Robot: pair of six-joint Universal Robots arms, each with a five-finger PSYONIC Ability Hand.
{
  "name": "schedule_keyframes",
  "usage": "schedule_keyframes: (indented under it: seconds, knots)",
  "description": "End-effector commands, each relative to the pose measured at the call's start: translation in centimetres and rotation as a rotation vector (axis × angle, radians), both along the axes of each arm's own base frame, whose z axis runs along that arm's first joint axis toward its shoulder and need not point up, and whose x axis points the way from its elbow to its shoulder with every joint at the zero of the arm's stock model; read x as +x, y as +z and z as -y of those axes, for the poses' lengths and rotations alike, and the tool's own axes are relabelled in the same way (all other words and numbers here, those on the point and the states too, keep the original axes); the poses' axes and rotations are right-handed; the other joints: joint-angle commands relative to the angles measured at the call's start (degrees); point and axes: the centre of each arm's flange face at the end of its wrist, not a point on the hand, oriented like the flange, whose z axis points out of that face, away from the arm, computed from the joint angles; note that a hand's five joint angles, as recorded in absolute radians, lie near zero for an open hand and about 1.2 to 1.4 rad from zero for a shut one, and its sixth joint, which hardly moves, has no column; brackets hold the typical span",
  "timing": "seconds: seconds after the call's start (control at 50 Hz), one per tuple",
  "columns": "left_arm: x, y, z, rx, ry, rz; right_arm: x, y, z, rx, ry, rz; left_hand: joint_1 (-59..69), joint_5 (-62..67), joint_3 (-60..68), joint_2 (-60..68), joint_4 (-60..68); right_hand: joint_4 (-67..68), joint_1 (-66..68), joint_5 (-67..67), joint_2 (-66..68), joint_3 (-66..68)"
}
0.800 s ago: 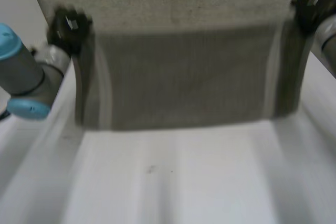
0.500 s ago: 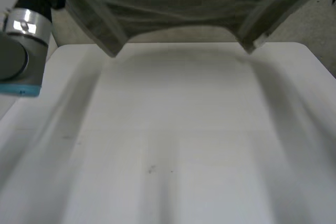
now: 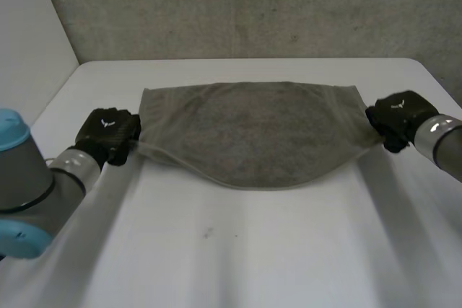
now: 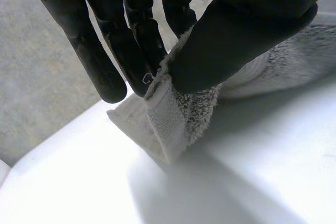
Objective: Fold the towel.
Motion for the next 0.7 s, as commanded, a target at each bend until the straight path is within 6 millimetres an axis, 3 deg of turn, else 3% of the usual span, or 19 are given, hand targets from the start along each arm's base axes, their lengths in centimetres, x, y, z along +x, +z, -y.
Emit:
schedule_keyframes:
  seconds: [0.02,0.04,0.08,0.1,0.14,0.2,0.32,0.42,0.46,0.48,0.52,0.54,0.58,0.6,0.64,0.7]
  knots:
    - [1.6,3.4,-5.2,0.036,0.008,0.061,-2.5,0.8,-4.9,0.185,0.078,-0.128,11.27,10.46,10.29,10.19,10.26,11.17,18.74,16.82,12.86,11.68]
    - [1.6,3.4,-5.2,0.036,0.008,0.061,-2.5,0.8,-4.9,0.185,0.078,-0.128,11.27,10.46,10.29,10.19,10.26,11.17,18.74,16.82,12.86,11.68]
    - [3.0,4.8,-7.3,0.087,0.026,0.138,-4.0,2.6,-7.4,0.23,0.111,-0.205,11.27,10.46,10.29,10.19,10.26,11.17,18.74,16.82,12.86,11.68]
    - [3.1,4.8,-7.3,0.087,0.026,0.139,-4.0,2.6,-7.4,0.23,0.111,-0.206,11.27,10.46,10.29,10.19,10.26,11.17,18.74,16.82,12.86,11.68]
    - [3.9,6.3,-9.7,0.149,0.018,0.203,-5.7,4.1,-9.0,0.251,0.118,-0.273,11.27,10.46,10.29,10.19,10.26,11.17,18.74,16.82,12.86,11.68]
    - [4.1,7.3,-11.4,0.185,0.004,0.23,-6.5,5.3,-9.3,0.216,0.132,-0.306,11.27,10.46,10.29,10.19,10.26,11.17,18.74,16.82,12.86,11.68]
    - [3.8,7.8,-10.8,0.128,-0.019,0.215,-6.1,6.4,-8.5,0.154,0.145,-0.252,11.27,10.46,10.29,10.19,10.26,11.17,18.74,16.82,12.86,11.68]
    - [3.2,5.8,-8.2,0.103,-0.038,0.208,-6.3,4.5,-5.5,0.176,0.098,-0.139,11.27,10.46,10.29,10.19,10.26,11.17,18.74,16.82,12.86,11.68]
    - [2.3,4.4,-5.9,0.073,-0.052,0.21,-6.0,3.1,-3.1,0.156,0.076,-0.11,11.27,10.46,10.29,10.19,10.26,11.17,18.74,16.82,12.86,11.68]
    - [2.3,4.4,-5.9,0.073,-0.052,0.21,-6.0,3.1,-3.0,0.156,0.076,-0.109,11.27,10.46,10.29,10.19,10.26,11.17,18.74,16.82,12.86,11.68]
    - [1.4,3.1,-3.8,0.057,-0.07,0.204,-4.3,2.0,-1.5,0.134,0.077,-0.11,11.27,10.46,10.29,10.19,10.26,11.17,18.74,16.82,12.86,11.68]
    - [1.4,3.1,-3.8,0.057,-0.07,0.204,-4.3,2.0,-1.5,0.134,0.077,-0.11,11.27,10.46,10.29,10.19,10.26,11.17,18.74,16.82,12.86,11.68]
    - [0.9,1.9,-1.1,0.039,-0.065,0.201,-2.9,0.6,0.3,0.113,0.049,-0.126,11.27,10.46,10.29,10.19,10.26,11.17,18.74,16.82,12.86,11.68]
    - [0.9,1.8,-1.1,0.039,-0.065,0.2,-2.9,0.6,0.3,0.113,0.049,-0.126,11.27,10.46,10.29,10.19,10.26,11.17,18.74,16.82,12.86,11.68]
    - [0.4,0.8,1.3,0.013,-0.066,0.193,-1.9,-0.3,2.1,0.058,0.017,-0.121,11.27,10.46,10.29,10.19,10.26,11.17,18.74,16.82,12.86,11.68]
    - [0.1,0.2,2.4,0.003,-0.064,0.19,-1.7,-0.8,3.0,0.025,0.0,-0.106,11.27,10.46,10.29,10.19,10.26,11.17,18.74,16.82,12.86,11.68]
